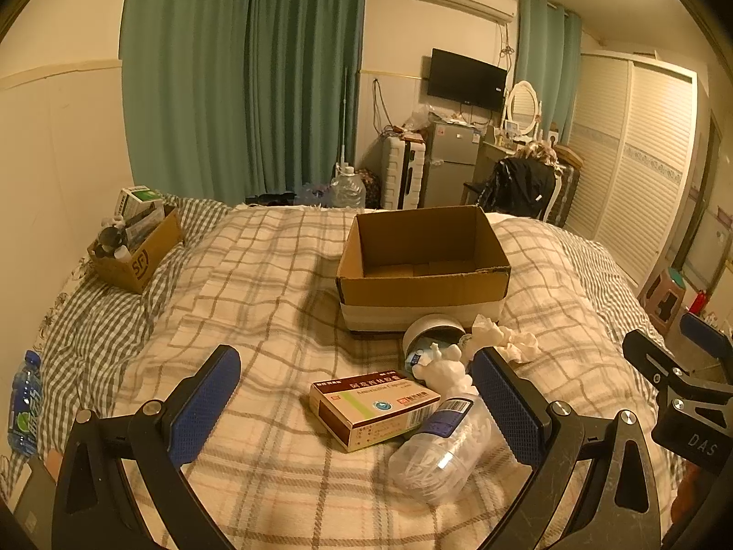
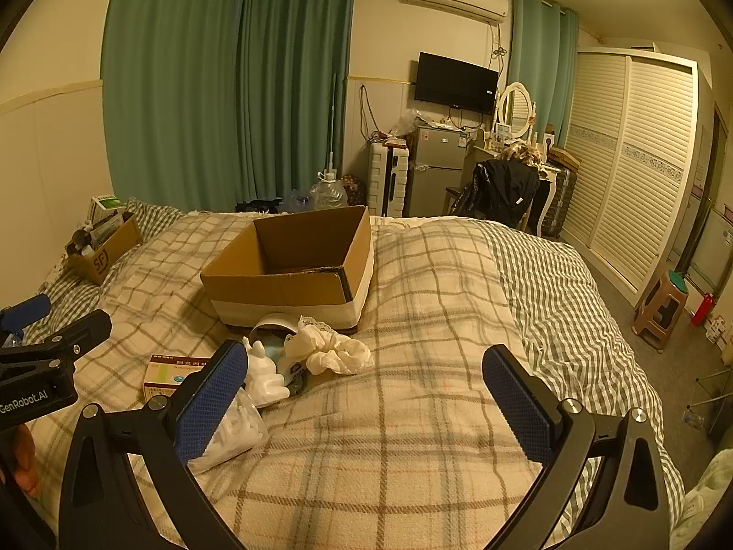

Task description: Organize objects

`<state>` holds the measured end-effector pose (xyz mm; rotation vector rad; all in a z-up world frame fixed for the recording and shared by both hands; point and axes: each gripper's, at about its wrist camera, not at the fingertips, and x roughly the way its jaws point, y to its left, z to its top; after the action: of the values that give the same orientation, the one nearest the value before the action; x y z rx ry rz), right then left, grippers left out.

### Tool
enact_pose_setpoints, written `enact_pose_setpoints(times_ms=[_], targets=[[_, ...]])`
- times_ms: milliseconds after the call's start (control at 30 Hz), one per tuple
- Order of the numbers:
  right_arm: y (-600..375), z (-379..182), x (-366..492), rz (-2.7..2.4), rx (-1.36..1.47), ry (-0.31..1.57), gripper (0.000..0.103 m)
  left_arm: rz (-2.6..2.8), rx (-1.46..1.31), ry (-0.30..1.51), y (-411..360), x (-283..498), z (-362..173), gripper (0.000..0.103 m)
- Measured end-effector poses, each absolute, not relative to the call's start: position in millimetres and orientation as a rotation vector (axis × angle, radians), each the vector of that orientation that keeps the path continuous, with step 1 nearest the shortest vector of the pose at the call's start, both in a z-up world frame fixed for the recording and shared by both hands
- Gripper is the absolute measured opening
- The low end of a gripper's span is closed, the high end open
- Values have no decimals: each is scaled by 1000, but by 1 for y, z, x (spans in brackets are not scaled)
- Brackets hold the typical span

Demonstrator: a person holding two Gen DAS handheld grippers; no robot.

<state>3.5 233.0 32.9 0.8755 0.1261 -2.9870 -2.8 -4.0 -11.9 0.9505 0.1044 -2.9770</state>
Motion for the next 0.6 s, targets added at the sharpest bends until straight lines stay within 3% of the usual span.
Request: enact_pose_setpoints(times_ms=[600], targets=[[233,37,4,-2989,868,140,103,-2991,948,91,4,-1,-7,103]])
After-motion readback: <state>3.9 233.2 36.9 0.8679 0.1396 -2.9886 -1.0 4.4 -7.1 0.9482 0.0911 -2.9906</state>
